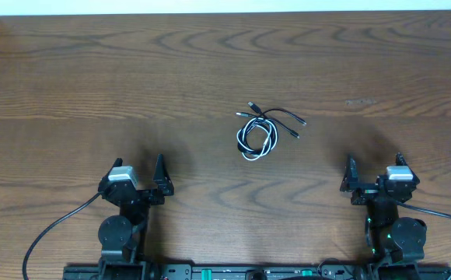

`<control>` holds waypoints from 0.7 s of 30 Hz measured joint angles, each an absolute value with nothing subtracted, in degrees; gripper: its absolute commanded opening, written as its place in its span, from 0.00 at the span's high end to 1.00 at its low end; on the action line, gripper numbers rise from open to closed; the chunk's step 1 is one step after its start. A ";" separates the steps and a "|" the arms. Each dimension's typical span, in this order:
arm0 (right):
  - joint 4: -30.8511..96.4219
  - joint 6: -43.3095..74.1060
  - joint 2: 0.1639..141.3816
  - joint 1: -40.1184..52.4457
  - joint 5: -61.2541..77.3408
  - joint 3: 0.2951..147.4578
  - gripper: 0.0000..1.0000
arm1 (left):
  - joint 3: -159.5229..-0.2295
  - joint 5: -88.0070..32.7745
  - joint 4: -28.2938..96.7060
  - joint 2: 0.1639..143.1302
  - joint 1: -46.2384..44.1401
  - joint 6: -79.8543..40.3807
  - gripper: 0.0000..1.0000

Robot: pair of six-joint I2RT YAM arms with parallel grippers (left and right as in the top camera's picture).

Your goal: Untangle cables

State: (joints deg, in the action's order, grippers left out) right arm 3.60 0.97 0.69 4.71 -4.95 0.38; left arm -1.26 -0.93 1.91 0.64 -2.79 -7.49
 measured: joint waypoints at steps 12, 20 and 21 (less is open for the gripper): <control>3.62 0.97 0.69 4.71 -4.95 0.38 0.01 | -1.26 -0.93 1.91 0.64 -2.79 -7.49 0.02; 3.60 0.97 0.69 4.71 -4.95 0.38 0.01 | -1.26 -0.93 1.91 0.64 -2.79 -7.49 0.02; 3.60 0.97 0.69 4.71 -4.95 0.38 0.01 | -1.26 -0.93 1.91 0.64 -2.79 -7.49 0.02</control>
